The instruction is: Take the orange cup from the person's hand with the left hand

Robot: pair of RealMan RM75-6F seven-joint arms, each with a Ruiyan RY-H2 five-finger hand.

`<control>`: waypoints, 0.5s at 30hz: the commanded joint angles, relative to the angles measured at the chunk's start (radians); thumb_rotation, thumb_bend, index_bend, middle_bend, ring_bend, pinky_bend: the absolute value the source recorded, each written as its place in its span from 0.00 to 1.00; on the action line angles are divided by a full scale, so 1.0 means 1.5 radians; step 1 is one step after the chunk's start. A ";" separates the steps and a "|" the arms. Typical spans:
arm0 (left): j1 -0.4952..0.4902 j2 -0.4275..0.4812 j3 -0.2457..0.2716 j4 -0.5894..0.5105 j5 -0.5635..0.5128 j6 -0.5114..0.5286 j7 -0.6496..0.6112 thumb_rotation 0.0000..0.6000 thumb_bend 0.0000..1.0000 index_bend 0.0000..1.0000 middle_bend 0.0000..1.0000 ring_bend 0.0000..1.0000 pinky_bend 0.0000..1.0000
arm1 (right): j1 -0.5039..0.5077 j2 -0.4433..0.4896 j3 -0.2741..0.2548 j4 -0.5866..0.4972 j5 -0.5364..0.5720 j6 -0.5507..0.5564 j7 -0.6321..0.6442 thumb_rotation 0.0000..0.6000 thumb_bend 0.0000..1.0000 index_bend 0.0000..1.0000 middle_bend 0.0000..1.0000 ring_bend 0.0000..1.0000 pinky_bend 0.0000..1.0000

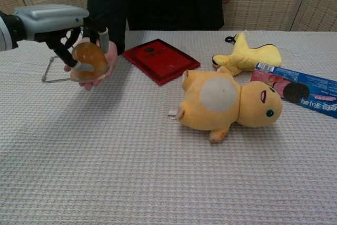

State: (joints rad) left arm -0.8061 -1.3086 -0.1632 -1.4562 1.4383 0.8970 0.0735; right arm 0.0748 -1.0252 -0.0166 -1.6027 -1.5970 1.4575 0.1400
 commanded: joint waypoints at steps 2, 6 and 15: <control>-0.002 -0.013 0.005 0.021 0.016 0.016 -0.021 1.00 0.36 0.58 0.55 0.50 0.77 | 0.000 -0.001 0.000 0.001 0.001 -0.001 0.000 1.00 0.18 0.07 0.15 0.07 0.13; -0.001 -0.023 0.007 0.041 0.035 0.042 -0.053 1.00 0.38 0.61 0.59 0.54 0.81 | 0.001 -0.001 0.001 0.001 0.001 -0.003 0.000 1.00 0.18 0.07 0.15 0.07 0.13; 0.011 0.002 0.015 0.032 0.057 0.081 -0.097 1.00 0.40 0.62 0.63 0.57 0.85 | 0.000 -0.003 0.002 0.000 0.000 -0.001 -0.003 1.00 0.18 0.07 0.16 0.07 0.13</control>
State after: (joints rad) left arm -0.7951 -1.3154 -0.1436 -1.4002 1.5189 1.0094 -0.0648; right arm 0.0754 -1.0290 -0.0140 -1.6024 -1.5964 1.4560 0.1354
